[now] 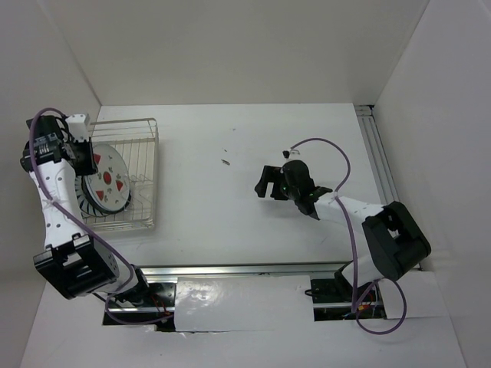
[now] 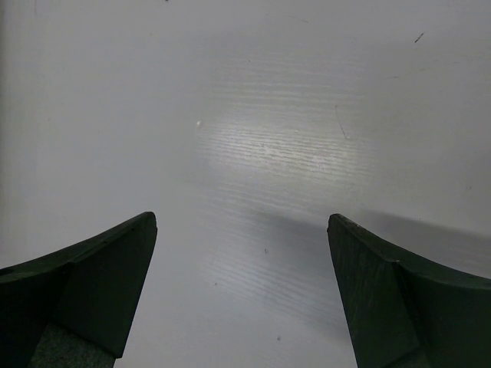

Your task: Load the plates into the dish rack

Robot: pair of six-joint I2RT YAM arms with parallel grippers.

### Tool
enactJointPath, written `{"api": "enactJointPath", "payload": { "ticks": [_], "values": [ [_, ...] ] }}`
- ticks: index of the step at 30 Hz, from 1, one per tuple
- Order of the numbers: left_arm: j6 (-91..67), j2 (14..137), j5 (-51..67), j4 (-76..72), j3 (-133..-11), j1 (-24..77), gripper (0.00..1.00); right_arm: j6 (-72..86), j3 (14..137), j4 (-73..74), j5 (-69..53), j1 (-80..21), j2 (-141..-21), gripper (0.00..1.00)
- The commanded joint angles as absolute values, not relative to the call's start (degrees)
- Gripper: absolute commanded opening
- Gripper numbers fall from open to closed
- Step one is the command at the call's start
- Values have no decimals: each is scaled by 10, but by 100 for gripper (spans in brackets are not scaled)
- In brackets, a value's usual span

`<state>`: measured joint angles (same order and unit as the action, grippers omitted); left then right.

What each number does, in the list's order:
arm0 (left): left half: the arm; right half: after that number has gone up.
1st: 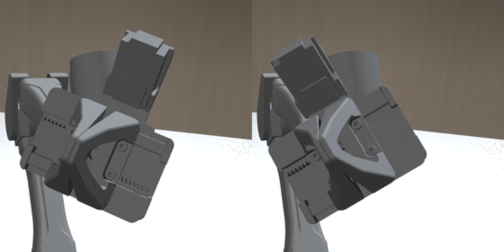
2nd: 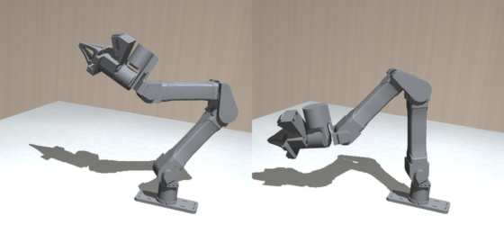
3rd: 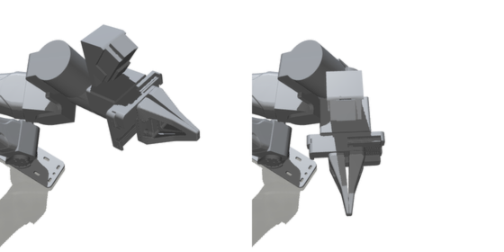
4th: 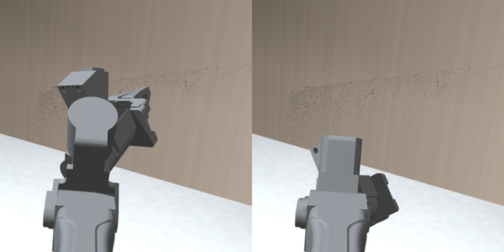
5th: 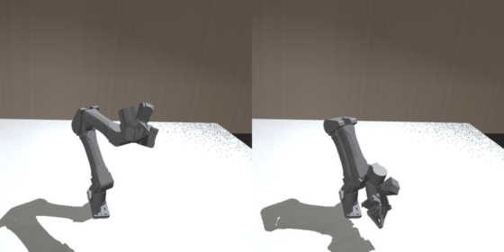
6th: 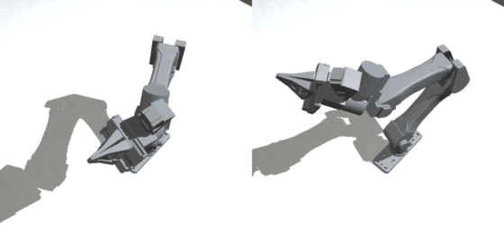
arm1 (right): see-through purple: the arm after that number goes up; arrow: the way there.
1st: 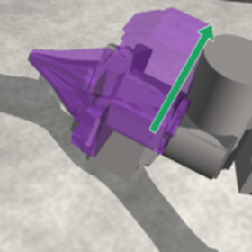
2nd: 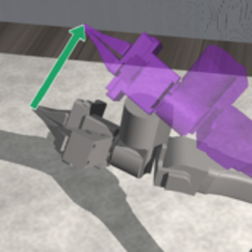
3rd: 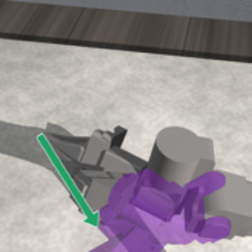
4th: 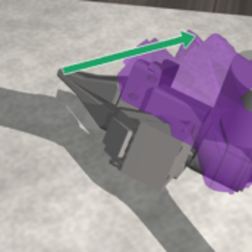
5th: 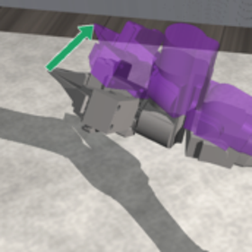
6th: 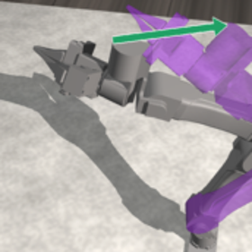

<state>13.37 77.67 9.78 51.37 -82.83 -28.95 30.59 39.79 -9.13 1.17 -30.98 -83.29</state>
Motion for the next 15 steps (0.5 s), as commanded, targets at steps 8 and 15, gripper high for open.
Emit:
{"api": "enactJointPath", "payload": {
  "ticks": [8, 15],
  "values": [
    [139, 780, 118, 438, -798, -293, 0, 307, 413, -91, 31, -312, -834, 99],
    [134, 785, 123, 432, -788, -293, 11, 307, 402, -85, 36, -312, -829, 99]
  ]
}}
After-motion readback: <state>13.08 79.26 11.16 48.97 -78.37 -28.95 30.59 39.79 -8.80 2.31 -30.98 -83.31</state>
